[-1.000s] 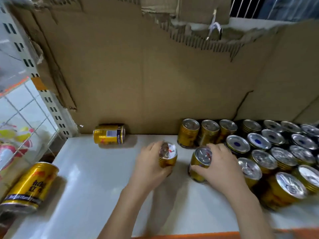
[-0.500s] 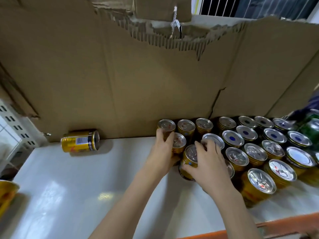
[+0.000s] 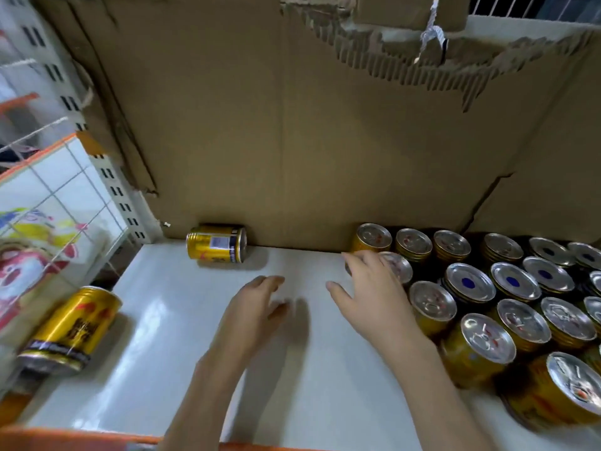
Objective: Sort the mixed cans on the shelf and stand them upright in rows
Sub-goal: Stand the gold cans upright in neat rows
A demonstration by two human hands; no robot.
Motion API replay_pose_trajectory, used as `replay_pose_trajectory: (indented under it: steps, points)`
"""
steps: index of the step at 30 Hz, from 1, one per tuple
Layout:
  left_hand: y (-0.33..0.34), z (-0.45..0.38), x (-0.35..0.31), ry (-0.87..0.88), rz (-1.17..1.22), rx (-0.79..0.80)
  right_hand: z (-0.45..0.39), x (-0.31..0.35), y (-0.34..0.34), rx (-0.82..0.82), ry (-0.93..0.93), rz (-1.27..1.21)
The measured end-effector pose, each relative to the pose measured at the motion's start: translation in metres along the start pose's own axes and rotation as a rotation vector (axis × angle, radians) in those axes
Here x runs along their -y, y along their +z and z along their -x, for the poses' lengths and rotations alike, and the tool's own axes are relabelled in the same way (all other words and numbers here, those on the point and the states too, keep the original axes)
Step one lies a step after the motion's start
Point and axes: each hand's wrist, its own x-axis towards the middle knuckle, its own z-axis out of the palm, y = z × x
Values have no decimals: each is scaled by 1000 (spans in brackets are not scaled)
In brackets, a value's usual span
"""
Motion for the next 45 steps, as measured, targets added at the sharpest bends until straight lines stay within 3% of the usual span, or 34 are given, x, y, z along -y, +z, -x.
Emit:
replay_pose_trajectory:
  steps: [3, 7, 13, 15, 18, 26, 29, 33, 38, 45]
  points:
    - [-27, 25, 33, -150, -13, -63, -10, 31, 31, 75, -91, -27]
    - [-61, 43, 63, -226, -95, -123, -23, 77, 65, 175, -222, -79]
    - [-106, 51, 101, -337, -309, -343, -67, 136, 96, 118, -356, -95]
    - [-123, 49, 106, -460, -451, -303, -86, 155, 99, 56, -368, -107]
    - [-132, 46, 112, -612, -549, -163, -103, 173, 106, 50, -368, 65]
    - [-115, 39, 111, -697, -723, -51, -106, 187, 119, -57, -276, 359]
    - [-113, 40, 109, -674, -728, -50, -96, 182, 119, -93, -304, 321]
    - [-107, 48, 98, -609, -636, -68, -78, 168, 113, 57, -363, 110]
    - [-101, 45, 73, -503, -331, -157, -41, 126, 66, 99, -52, -366]
    - [-66, 27, -10, -135, 13, -171, 38, 50, 18, 17, 186, -356]
